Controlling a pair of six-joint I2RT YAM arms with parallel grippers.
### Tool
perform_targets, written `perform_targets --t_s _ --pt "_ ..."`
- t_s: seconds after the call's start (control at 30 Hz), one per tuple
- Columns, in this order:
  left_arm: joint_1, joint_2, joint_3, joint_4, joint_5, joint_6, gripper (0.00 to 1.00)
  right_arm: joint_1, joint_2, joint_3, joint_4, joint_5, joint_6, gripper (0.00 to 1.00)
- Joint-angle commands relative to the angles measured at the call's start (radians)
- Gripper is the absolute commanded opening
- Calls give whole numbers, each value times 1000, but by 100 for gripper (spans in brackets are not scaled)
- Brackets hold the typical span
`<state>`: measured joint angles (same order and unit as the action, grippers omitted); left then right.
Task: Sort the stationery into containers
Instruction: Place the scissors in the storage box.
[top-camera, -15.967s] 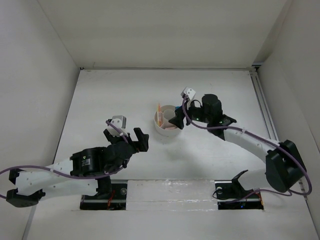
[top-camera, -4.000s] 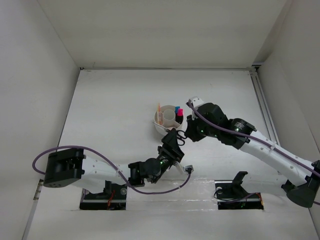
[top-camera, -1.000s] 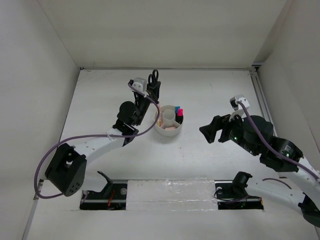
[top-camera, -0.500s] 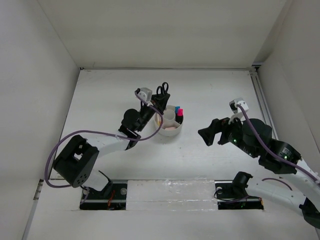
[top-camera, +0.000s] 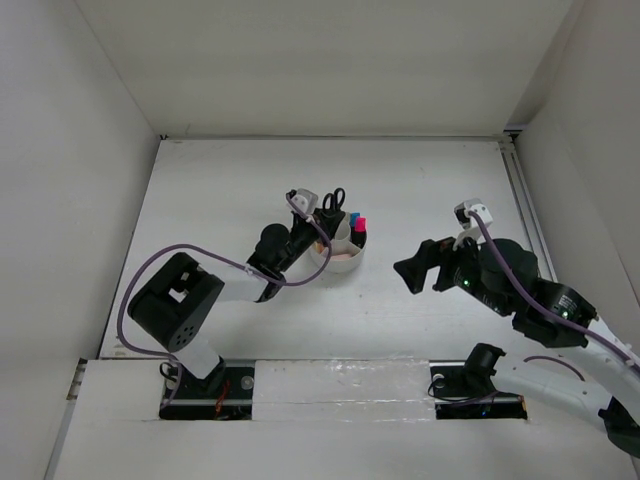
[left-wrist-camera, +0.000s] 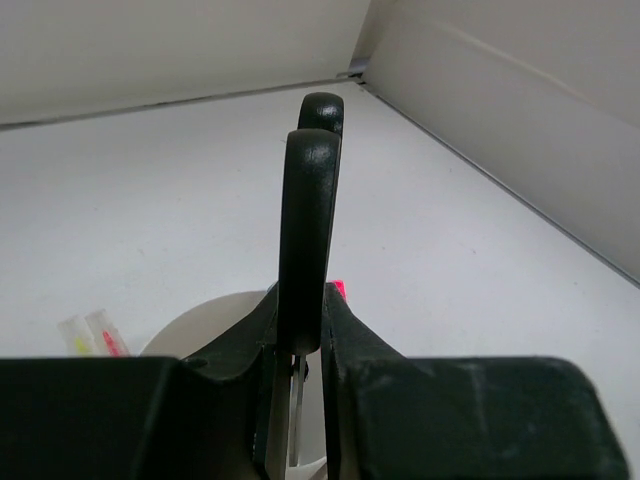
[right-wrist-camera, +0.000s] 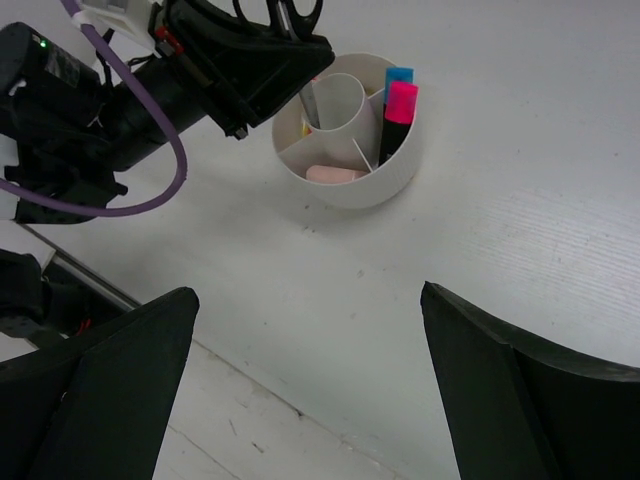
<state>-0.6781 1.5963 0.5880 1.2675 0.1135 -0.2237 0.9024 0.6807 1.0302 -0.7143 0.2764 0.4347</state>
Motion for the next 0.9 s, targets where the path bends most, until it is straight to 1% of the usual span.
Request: perform_targets --t_s 0.0,0.17,0.23,0.3,0.5,0.77,0.87 --pt "0 7 -7 368 32 -26 0 -7 -12 -1 73 -17 7 100" --pt "0 -12 -7 379 43 -39 0 -7 6 -1 73 -17 7 100" --pt "0 -12 -7 356 43 -29 0 -7 6 -1 73 -8 7 100" --pt "0 13 3 355 32 -20 0 -7 6 -1 73 -8 7 100" --pt "0 56 -33 441 32 -40 0 -7 17 -10 82 -8 -2 100" --pt "0 86 -24 452 43 -49 0 -7 17 -10 92 -8 -11 100" --pt "-9 86 -24 452 43 -49 13 -7 26 -10 92 -8 -11 100"
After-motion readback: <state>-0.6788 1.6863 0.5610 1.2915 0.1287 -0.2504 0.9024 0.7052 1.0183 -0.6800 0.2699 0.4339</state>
